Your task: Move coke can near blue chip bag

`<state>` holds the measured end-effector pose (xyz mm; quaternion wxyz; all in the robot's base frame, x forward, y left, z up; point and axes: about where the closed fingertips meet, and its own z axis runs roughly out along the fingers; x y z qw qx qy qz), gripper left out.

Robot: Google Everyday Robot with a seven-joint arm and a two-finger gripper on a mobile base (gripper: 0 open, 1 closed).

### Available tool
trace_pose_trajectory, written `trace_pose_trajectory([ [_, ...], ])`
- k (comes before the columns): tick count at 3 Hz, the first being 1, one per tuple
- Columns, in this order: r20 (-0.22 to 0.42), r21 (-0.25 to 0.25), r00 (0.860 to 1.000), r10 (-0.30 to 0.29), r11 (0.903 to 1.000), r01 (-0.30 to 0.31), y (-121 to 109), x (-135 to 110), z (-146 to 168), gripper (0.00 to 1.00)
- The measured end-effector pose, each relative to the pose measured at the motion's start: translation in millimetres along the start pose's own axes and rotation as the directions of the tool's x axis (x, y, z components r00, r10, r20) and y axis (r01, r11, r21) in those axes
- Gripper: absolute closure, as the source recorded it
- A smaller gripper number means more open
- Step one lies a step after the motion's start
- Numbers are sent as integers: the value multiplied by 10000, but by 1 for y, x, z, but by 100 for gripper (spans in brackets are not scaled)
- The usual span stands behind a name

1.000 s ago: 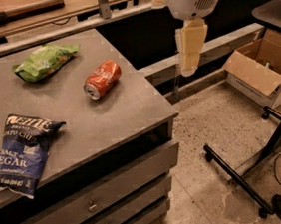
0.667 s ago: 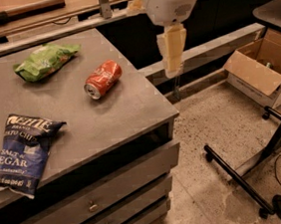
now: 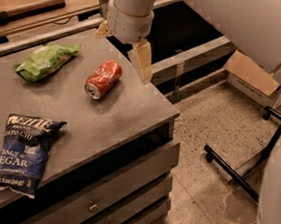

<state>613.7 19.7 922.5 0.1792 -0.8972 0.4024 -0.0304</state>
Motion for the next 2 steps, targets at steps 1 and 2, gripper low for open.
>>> trace_pose_trajectory([
  [1,-89,-437,9973,-724,9965,720,-21,-8,44,0],
  [2,5,-603,9948,-1015,9930,1014,-31,-14,66,0],
])
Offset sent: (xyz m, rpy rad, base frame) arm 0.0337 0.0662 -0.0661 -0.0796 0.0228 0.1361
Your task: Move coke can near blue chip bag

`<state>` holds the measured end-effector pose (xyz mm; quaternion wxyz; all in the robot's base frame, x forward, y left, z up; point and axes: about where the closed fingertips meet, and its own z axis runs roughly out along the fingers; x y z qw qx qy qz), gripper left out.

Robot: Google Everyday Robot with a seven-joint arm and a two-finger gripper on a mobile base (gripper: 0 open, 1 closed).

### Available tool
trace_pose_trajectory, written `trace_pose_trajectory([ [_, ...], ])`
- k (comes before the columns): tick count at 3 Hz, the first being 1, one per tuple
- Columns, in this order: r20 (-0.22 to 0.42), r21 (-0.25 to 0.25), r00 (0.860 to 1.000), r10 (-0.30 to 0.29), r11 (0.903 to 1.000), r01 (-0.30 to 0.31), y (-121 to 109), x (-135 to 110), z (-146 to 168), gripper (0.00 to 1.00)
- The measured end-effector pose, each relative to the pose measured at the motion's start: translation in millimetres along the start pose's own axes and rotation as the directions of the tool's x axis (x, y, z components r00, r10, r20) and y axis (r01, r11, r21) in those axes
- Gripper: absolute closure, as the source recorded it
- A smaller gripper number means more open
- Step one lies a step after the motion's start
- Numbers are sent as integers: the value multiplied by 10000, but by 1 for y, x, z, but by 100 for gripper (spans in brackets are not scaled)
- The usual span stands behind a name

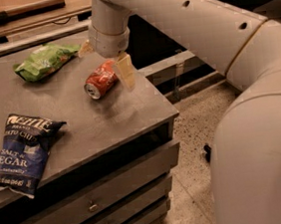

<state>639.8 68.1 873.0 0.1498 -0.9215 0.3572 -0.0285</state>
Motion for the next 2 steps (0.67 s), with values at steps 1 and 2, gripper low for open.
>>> trace_pose_trajectory([
  [1,-41,-71,9999,-127,9999,127,-11,1,21,0],
  [2,-321,-3,9994,129,9999,-129,-22,22,39,1],
])
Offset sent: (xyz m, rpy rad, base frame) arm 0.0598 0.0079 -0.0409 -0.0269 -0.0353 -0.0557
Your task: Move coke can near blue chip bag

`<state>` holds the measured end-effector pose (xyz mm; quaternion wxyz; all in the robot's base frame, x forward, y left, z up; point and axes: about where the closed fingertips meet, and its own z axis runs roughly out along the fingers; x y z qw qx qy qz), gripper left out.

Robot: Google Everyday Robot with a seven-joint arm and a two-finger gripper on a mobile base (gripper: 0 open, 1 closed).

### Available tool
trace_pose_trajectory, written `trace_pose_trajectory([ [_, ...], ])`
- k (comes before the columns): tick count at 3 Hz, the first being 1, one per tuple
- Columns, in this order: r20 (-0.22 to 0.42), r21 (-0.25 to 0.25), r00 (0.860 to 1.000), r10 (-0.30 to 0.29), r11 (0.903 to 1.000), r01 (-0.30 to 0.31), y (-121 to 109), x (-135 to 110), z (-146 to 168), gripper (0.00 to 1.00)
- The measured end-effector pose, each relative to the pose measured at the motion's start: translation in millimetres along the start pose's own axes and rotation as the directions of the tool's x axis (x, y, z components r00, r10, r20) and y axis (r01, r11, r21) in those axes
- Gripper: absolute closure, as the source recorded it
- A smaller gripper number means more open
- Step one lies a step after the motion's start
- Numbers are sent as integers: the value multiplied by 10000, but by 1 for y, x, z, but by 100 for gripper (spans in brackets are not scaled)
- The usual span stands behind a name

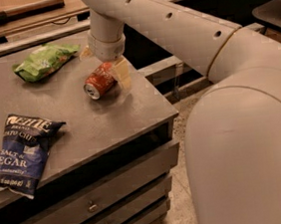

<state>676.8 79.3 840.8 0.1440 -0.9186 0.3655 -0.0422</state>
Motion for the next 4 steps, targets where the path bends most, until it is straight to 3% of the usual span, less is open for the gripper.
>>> trace_pose_trajectory([
  [2,-319,553,9985,450,9975,-432,-6,29,-6,52],
  [3,375,1063,9984,431,9932,-469,-5,30,-27,75],
  [4,1517,1624,9883,128,9860,-377,-3,15,-52,97],
])
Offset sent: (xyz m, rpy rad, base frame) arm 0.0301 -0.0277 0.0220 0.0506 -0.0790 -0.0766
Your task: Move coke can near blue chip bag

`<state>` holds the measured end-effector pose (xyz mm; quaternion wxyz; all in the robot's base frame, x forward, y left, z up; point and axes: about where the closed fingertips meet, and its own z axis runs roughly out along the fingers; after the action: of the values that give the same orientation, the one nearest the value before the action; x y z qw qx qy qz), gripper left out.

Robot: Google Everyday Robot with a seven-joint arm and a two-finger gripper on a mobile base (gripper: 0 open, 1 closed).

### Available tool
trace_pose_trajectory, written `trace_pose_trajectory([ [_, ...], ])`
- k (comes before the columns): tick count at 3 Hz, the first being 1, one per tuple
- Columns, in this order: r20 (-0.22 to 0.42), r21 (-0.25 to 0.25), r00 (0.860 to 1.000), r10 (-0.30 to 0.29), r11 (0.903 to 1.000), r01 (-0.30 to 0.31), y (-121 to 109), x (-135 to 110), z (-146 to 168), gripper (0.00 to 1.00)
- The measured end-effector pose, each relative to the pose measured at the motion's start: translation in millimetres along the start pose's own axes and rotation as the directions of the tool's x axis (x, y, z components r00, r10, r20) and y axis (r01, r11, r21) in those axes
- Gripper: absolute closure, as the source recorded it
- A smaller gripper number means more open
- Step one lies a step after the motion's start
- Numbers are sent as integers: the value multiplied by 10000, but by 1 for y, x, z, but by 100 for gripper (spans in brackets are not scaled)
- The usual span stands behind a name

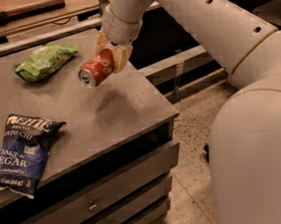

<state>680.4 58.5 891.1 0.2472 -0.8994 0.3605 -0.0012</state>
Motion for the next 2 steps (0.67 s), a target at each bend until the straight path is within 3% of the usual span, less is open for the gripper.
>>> trace_pose_trajectory([
  [1,880,346,9953,-399,9987,370,9,-26,-18,100],
  [2,665,963,9934,-938,9915,872,23,-55,-48,100],
])
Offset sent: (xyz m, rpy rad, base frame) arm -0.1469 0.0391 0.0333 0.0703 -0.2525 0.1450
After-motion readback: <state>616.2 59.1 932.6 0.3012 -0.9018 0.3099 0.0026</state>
